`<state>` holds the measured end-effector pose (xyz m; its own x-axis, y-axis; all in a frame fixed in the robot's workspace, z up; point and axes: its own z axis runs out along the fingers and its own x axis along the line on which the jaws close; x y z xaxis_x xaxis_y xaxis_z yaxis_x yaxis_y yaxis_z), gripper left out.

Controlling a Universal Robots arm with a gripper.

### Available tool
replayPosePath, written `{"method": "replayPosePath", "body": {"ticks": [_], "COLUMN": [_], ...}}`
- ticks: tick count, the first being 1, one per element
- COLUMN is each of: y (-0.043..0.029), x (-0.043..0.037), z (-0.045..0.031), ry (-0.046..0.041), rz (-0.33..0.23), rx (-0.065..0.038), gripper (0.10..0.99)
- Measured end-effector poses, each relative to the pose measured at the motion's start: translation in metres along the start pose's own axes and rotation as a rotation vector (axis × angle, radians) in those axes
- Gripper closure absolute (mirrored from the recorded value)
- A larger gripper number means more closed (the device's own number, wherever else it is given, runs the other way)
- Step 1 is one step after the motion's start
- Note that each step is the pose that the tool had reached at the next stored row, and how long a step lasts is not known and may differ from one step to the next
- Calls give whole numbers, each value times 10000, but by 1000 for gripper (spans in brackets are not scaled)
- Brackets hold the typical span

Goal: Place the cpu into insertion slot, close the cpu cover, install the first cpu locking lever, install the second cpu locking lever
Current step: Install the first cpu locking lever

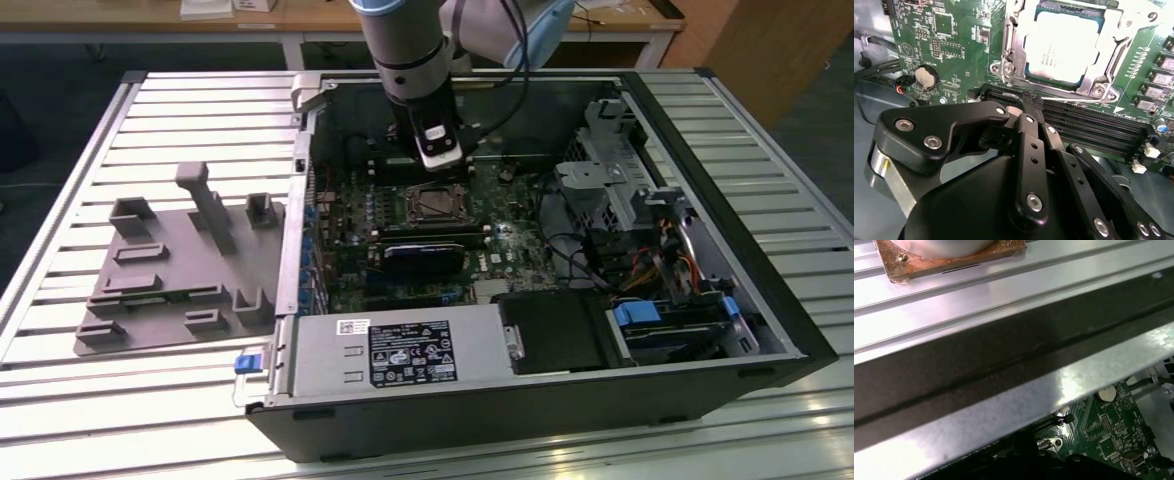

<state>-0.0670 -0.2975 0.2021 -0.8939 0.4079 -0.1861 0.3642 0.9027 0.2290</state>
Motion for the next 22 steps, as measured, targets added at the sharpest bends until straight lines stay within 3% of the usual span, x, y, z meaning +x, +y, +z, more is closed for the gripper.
{"method": "replayPosePath", "body": {"ticks": [22], "y": [11], "x": [-9], "z": [19], "ry": [-25], "rz": [101], "rx": [21], "gripper": [984]}}
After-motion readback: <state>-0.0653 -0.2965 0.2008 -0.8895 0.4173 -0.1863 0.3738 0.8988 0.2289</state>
